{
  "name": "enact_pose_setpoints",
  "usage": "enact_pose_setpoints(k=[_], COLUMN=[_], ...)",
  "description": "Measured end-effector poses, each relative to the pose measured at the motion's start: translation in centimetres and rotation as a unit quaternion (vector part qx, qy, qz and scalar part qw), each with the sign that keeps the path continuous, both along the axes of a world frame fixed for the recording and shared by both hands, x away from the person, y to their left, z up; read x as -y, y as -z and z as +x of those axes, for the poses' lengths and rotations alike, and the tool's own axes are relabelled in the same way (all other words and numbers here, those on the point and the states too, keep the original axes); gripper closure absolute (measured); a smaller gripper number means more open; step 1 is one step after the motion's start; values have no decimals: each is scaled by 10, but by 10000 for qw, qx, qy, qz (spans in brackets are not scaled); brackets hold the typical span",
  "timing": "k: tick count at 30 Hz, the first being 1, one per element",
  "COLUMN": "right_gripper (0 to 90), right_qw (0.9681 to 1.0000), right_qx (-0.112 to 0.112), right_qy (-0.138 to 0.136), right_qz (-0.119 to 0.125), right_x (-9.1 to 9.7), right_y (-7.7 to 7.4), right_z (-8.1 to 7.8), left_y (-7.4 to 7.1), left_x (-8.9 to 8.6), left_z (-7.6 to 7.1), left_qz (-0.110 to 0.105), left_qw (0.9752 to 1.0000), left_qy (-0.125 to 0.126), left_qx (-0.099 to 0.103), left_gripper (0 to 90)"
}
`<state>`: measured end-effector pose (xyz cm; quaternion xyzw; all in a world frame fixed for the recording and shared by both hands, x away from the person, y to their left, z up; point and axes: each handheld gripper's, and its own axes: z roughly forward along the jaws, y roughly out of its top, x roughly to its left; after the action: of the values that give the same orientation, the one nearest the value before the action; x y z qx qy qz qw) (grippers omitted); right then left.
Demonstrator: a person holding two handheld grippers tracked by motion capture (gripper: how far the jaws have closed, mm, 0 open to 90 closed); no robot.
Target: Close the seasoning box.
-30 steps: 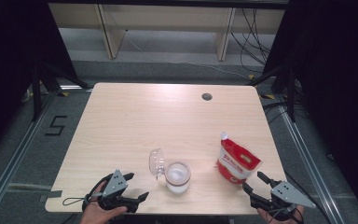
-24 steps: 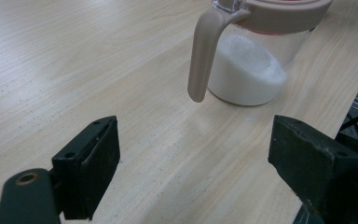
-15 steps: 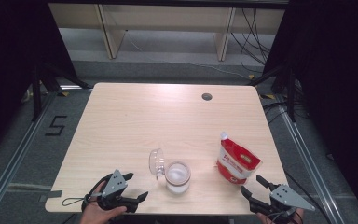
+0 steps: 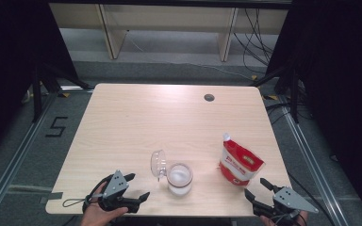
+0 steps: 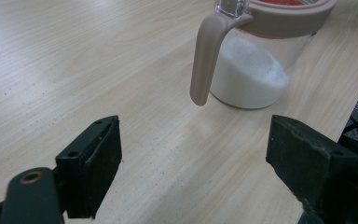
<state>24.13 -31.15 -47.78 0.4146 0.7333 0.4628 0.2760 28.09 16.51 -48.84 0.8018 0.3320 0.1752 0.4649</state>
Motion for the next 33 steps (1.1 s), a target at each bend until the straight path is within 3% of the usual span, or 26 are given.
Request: enact_pose_setpoints(k=[3,5,7,9,10,13,15,16,18,19,20,31,33], right_gripper=[315,315,316,316,317,317,317,317,318,318,318,319,319], right_qw=[10000,10000,10000,9998,10000,10000,9999,10000,9999,10000,10000,10000,10000], right_qx=[-15,71,-9,88,0,-6,40,17,-104,-13,37,-17,25], right_qy=[-37,3,-16,-78,-66,-53,-75,-70,83,11,-42,-30,-18], right_qz=[-34,-54,5,-129,-67,-24,-66,-49,59,-4,-82,28,-45], right_x=[0,1,0,0,-1,-2,-1,-1,-2,-1,0,0,0], right_y=[0,-1,-1,-1,-2,0,0,-1,-1,-1,-1,-1,-1], right_z=[0,0,0,1,0,1,1,1,-2,0,1,1,1], left_y=[-4,-6,-8,-9,-11,-16,-17,-18,-19,-20,-22,-34,-36], left_x=[-1,-1,-1,1,1,5,9,9,11,12,13,23,25], left_z=[0,-1,-2,-3,-3,-3,-2,0,0,1,1,4,4], left_qz=[-225,-189,-97,-150,-44,-45,-57,86,89,119,117,180,167], left_qw=[9997,9997,9998,9995,9994,9992,9990,9981,9982,9981,9980,9969,9967], left_qy=[-37,-45,-13,7,16,60,131,231,233,284,286,422,417], left_qx=[73,139,190,289,344,404,420,558,538,527,556,642,675], left_gripper=[365,457,552,649,688,791,832,851,874,881,886,892,893])
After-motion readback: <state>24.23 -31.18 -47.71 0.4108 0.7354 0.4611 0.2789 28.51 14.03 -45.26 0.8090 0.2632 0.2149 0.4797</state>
